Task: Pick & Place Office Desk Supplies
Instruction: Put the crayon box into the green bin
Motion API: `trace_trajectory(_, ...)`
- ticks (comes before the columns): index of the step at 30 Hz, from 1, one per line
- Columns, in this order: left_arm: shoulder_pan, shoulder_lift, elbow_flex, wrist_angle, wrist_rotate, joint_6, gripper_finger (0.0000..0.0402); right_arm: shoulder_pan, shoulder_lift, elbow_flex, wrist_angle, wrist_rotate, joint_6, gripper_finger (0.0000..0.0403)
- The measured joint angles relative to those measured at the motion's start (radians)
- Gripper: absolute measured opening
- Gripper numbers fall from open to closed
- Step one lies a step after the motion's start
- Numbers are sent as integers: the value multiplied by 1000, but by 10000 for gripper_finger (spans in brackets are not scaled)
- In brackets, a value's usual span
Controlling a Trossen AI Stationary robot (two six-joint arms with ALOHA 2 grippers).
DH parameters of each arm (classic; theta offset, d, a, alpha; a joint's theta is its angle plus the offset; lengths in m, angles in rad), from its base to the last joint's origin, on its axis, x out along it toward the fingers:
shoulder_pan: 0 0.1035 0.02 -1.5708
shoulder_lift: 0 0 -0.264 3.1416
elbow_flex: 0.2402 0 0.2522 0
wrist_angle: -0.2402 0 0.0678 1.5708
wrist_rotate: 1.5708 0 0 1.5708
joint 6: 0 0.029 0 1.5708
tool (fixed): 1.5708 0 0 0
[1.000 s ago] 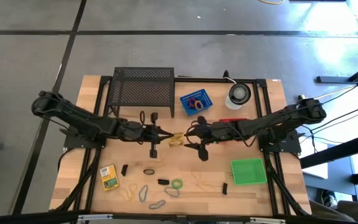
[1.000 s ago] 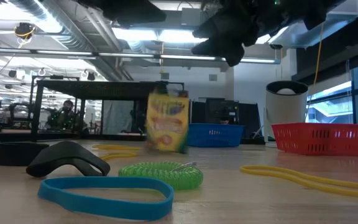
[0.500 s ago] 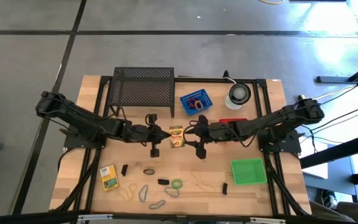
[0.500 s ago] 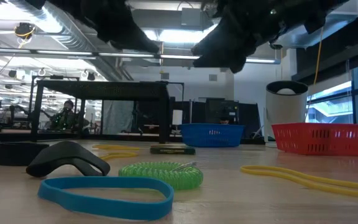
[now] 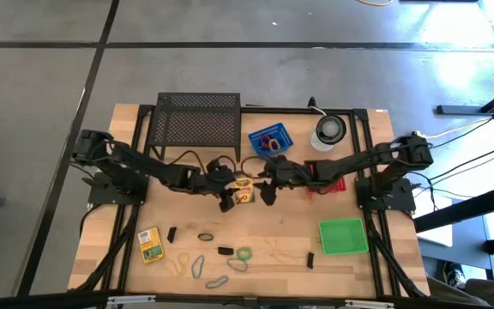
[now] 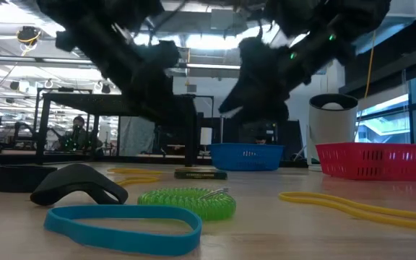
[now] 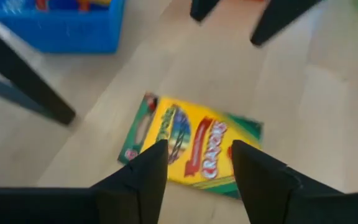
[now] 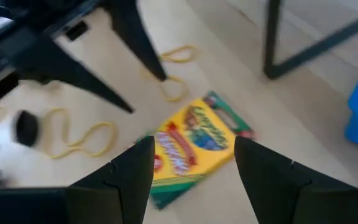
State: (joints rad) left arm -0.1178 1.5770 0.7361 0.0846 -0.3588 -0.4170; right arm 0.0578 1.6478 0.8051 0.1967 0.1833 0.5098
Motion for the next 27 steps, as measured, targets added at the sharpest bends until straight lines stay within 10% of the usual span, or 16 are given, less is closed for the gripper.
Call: trace_trajectory(27,-2,190,1,98,36,125,169,-53,65,0,-180,17,33,223)
